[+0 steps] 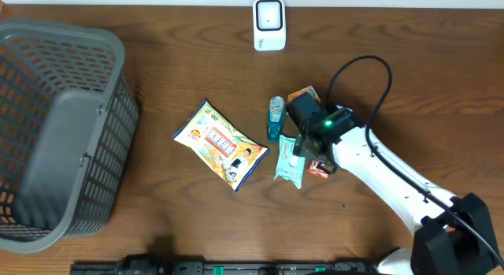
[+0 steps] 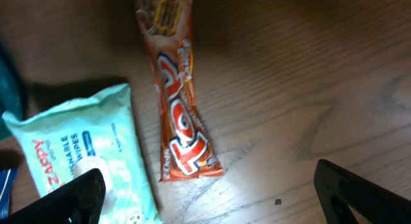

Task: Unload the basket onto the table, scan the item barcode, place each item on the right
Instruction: 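Move the right gripper over the chocolate bar and grasp it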

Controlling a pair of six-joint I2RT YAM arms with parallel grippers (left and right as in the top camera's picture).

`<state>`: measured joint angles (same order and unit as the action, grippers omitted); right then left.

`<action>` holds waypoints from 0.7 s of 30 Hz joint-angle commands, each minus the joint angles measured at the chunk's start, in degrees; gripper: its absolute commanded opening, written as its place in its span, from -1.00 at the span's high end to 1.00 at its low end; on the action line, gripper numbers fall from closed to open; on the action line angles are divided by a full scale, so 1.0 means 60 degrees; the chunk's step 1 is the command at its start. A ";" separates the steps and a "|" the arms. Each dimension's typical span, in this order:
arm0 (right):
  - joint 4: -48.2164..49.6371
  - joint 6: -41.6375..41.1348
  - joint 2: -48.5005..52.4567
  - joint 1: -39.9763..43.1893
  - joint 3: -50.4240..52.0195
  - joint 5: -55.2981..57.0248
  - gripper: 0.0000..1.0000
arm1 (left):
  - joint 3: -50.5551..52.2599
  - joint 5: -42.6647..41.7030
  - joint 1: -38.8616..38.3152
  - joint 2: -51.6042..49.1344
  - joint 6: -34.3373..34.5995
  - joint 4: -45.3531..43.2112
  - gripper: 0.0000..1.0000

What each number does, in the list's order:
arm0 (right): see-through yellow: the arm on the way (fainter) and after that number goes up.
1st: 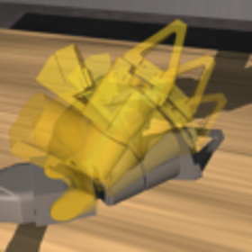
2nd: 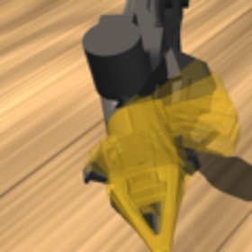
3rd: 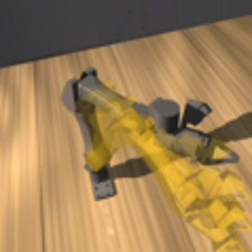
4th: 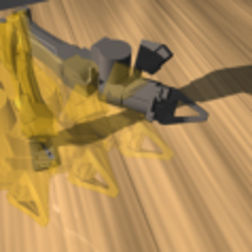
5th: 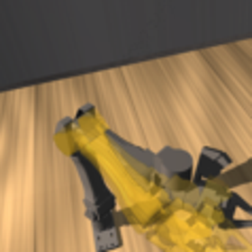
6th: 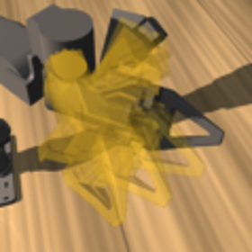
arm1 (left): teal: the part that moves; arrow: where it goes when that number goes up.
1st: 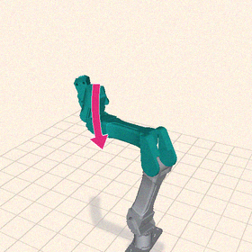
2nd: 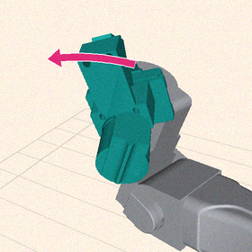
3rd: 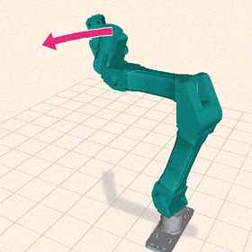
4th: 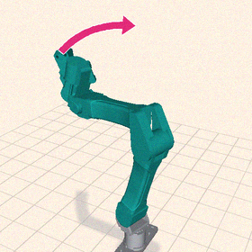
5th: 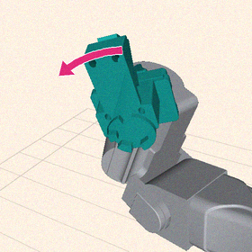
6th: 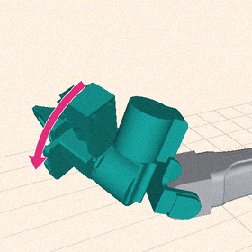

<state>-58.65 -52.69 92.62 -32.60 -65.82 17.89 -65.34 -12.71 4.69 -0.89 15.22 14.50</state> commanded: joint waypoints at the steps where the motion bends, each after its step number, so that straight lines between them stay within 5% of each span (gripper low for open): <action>1: 0.0040 -0.0255 -0.0004 0.0310 0.0044 0.0291 -0.98 | 0.0073 -0.0062 0.0066 0.0120 0.0098 -0.0080 -0.99; 9: 0.0907 -0.0251 0.0925 0.0612 0.0044 0.0328 -0.97 | 0.0076 -0.0055 0.0299 0.0120 0.0095 -0.0076 -0.99; 21: 0.2590 -0.0688 0.2320 0.0790 0.0044 0.0335 -0.26 | 0.0149 -0.0051 0.0299 0.0120 0.0095 -0.0007 -0.99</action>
<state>-43.94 -54.83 106.54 -28.73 -65.56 18.50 -65.21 -12.75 6.28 -0.89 15.22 14.72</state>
